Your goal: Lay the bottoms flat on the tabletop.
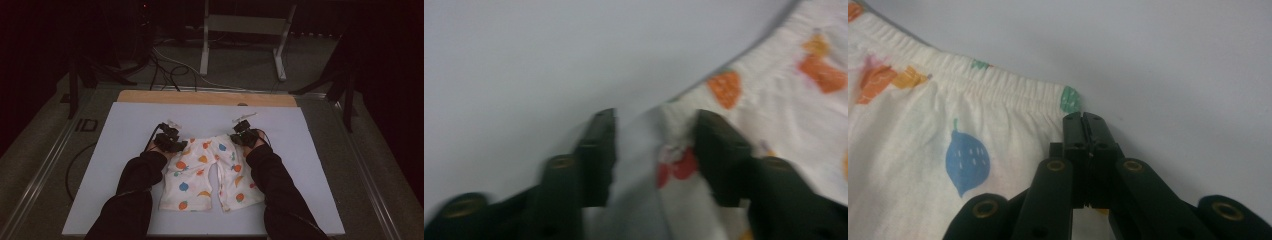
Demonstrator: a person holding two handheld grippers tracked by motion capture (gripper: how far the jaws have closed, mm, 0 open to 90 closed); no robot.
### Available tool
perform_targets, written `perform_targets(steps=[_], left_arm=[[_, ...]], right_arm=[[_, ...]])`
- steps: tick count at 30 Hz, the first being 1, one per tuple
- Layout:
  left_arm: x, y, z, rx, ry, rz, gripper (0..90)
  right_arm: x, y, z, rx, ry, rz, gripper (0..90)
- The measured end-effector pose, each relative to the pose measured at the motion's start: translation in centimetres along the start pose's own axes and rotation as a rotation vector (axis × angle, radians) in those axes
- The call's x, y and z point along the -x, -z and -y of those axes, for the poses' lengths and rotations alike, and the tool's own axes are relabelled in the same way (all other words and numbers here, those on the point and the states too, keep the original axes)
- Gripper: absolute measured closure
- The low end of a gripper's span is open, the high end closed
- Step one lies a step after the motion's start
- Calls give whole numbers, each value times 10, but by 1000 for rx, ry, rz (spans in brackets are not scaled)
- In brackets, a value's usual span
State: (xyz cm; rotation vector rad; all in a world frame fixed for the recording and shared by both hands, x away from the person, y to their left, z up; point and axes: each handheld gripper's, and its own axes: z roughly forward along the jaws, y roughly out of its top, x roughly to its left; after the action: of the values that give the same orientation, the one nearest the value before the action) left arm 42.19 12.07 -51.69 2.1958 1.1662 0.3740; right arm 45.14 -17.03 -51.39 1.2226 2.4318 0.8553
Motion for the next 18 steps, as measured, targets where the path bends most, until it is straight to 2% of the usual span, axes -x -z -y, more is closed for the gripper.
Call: perform_targets(steps=[5,8,10,16,18], left_arm=[[8,-1,-2,-4,-43,19,852],[5,0,-5,2,-55,13,875],[1,3,-6,17,-41,9,877],[-5,10,-21,44,-53,-2,877],[-7,11,-28,49,-58,2,877]], right_arm=[[0,1,1,7,-8,0,900],[0,3,1,10,-9,-3,900],[2,5,1,25,-17,-7,900],[3,12,-5,77,-8,31,900],[3,14,-7,79,-3,42,900]])
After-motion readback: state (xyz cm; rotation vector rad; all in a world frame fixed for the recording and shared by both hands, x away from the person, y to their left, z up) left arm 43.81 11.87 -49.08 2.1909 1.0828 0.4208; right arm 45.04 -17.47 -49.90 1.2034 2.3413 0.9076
